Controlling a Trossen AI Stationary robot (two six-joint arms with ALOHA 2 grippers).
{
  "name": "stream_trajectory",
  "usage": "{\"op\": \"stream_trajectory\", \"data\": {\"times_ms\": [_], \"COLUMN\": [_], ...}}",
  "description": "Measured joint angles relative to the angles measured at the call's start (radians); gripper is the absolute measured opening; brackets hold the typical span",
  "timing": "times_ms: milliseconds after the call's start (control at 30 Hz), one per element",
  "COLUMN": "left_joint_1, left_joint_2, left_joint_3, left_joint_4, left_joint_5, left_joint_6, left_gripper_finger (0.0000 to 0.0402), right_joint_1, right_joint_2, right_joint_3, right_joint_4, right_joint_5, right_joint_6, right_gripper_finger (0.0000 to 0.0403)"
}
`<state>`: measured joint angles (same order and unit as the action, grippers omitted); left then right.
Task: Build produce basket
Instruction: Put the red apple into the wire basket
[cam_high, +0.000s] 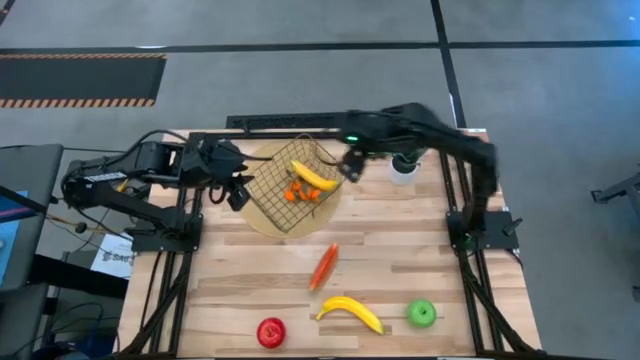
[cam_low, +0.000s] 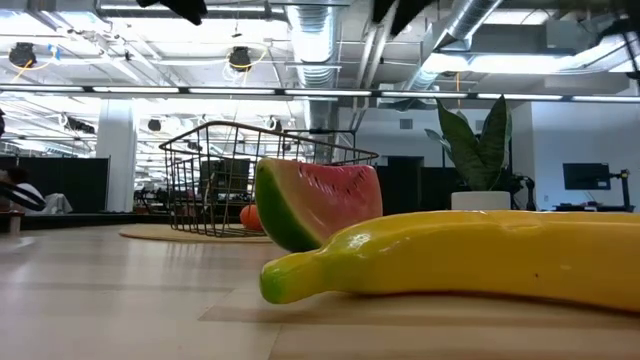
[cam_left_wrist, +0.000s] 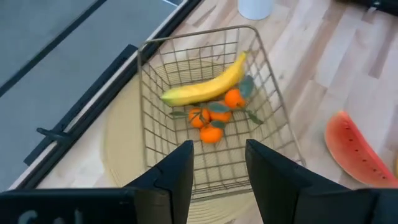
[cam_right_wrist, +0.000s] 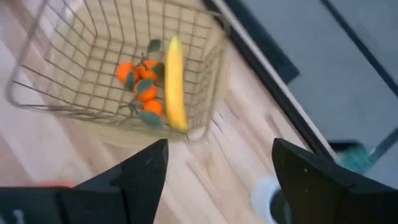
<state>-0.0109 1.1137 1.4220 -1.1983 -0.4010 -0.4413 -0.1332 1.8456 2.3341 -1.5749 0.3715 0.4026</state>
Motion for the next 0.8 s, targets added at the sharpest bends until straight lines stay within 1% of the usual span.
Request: {"op": "stream_trajectory", "data": {"times_ms": [133,200,333,433,567,700,800], "left_joint_1": [-0.074,-0.117,-0.232,-0.329,-0.457,-0.577,-0.65], "left_joint_2": [0.004,0.011,0.037,0.068,0.137,0.231,0.297], "left_joint_3": [0.0,-0.008,-0.051,-0.109,-0.162,-0.162,-0.16], "left_joint_4": [-0.001,-0.006,-0.057,-0.066,-0.065,-0.058,-0.021], "left_joint_5": [-0.005,-0.014,-0.07,-0.077,-0.036,0.02,0.068], "left_joint_6": [-0.071,-0.125,-0.336,-0.513,-0.754,-0.985,-1.147], "left_gripper_finger": [0.0132,0.0132,0.0132,0.0132,0.0132,0.0132,0.0132], "right_joint_1": [0.102,0.161,0.277,0.349,0.405,0.428,0.429], "right_joint_2": [-0.135,-0.182,-0.254,-0.288,-0.297,-0.292,-0.277], "right_joint_3": [0.001,0.002,0.0,0.001,0.0,0.0,0.0], "right_joint_4": [0.012,0.005,0.004,0.004,0.004,0.004,0.004], "right_joint_5": [0.023,0.063,0.135,0.173,0.181,0.181,0.176], "right_joint_6": [0.114,0.171,0.244,0.271,0.278,0.265,0.246], "right_gripper_finger": [0.0301,0.0301,0.0301,0.0301,0.0301,0.0302,0.0302]}}
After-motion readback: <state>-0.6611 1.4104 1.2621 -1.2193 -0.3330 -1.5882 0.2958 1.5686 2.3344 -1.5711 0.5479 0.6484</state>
